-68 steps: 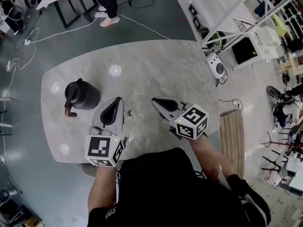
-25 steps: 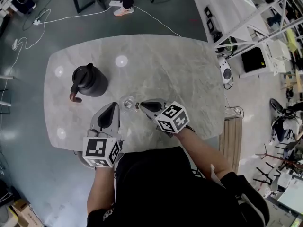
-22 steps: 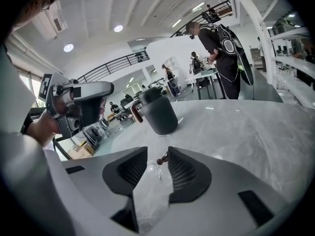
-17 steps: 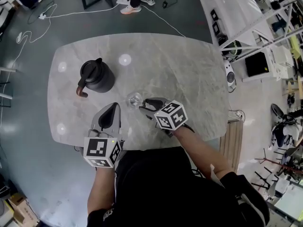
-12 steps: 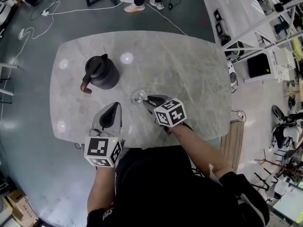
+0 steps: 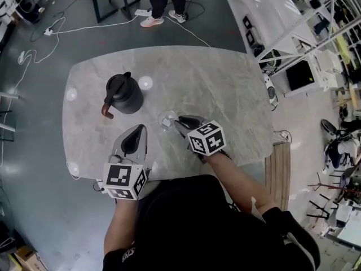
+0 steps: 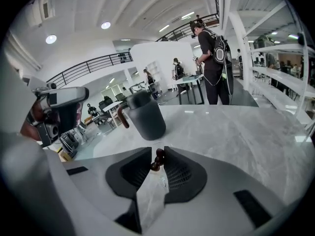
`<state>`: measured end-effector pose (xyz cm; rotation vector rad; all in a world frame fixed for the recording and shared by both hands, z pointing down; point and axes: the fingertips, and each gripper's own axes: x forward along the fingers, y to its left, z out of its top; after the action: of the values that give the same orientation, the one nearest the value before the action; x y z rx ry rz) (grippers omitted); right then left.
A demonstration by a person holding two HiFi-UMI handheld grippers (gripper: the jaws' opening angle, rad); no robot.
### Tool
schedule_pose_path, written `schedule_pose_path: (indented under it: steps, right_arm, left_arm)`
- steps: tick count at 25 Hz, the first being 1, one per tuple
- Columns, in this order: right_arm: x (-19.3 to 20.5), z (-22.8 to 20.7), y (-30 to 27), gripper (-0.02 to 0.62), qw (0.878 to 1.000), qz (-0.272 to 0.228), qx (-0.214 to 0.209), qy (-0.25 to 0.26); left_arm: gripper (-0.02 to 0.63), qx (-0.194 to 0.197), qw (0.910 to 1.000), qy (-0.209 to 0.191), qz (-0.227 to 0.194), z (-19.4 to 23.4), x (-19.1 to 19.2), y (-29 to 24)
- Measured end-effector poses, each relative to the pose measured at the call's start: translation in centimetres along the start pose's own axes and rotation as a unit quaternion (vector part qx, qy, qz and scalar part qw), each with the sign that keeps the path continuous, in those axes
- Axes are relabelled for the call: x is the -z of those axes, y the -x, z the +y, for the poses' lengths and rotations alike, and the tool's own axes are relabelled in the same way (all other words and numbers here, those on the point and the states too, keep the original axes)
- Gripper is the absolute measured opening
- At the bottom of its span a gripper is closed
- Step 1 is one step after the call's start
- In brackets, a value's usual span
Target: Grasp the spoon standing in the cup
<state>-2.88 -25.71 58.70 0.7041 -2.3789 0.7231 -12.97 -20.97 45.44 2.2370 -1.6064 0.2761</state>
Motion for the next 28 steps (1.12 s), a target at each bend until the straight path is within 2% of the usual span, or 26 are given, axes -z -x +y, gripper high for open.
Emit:
schedule_pose_path:
  steps: [4, 10, 15, 22, 28]
  right_arm:
    - [-1.8, -0.1, 2.6, 0.063, 0.998, -0.044, 0.039, -0.003]
    - [-3.6, 1.5, 9.3, 0.038, 0.989, -0.109, 0.096, -0.009]
    - [-2.8, 1.1, 13.4, 0.038, 0.983, -0.124, 0.137, -0.013]
    - [-3.3, -0.1, 18.2, 0.037, 0.974, -0.172, 0.142, -0.026]
    - [-3.8, -1.0, 25.2, 0.037, 0.961, -0.235, 0.145, -0.027]
  left_arm:
    - [0.009, 0.029, 0.9995, -0.007, -0.011, 0.0, -0.2, 0.7]
    - [0.009, 0.073, 0.9972, -0.008, -0.018, -0.2, -0.5, 1.7]
    - [0.009, 0.102, 0.9945, -0.005, -0.026, -1.1, -0.9, 1.0]
    - [0.009, 0.121, 0.9921, -0.010, -0.031, -4.6, -1.9, -1.1]
    - [0.009, 0.127, 0.9906, -0.030, -0.042, -8.1, -3.6, -2.3]
